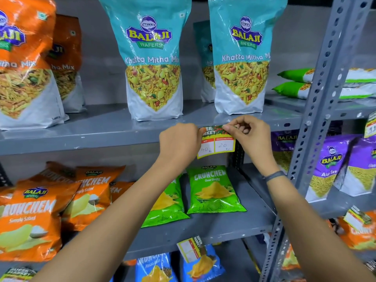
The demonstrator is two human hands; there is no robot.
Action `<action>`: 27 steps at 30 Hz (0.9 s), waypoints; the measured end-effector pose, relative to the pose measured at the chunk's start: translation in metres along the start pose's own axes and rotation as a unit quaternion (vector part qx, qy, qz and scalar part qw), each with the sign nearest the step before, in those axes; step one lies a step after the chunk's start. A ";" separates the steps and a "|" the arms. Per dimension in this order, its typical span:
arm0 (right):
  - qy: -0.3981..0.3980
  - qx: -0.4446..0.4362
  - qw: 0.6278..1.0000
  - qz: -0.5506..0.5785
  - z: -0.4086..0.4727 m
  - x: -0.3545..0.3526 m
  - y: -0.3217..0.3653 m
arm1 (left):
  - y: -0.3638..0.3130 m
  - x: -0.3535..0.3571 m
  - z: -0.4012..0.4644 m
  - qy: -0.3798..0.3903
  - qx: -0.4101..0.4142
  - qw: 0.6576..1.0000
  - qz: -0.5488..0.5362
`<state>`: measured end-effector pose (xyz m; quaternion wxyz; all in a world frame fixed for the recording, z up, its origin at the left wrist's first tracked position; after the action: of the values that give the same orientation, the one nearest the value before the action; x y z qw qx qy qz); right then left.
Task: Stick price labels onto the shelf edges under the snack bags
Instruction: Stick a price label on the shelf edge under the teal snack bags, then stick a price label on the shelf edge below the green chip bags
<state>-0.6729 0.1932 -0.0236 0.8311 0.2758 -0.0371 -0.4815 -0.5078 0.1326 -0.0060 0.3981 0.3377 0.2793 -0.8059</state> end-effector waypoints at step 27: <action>-0.173 0.225 0.956 0.073 -0.230 0.047 -0.079 | 0.066 0.159 -0.141 0.242 -0.100 0.965 0.001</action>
<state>-0.6343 0.2208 -0.2666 0.7611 0.3651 -0.3076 -0.4392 -0.4799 0.1269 -0.2271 0.3517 0.4812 0.4460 -0.6677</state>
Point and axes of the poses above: each hand's wrist, its own z-axis towards the middle knuckle, its own x-axis out of the palm, y = z × x, the point moved 5 cm from there along z, towards the middle knuckle, and after that the axes turned 11 degrees about -x, right-handed, at the moved point
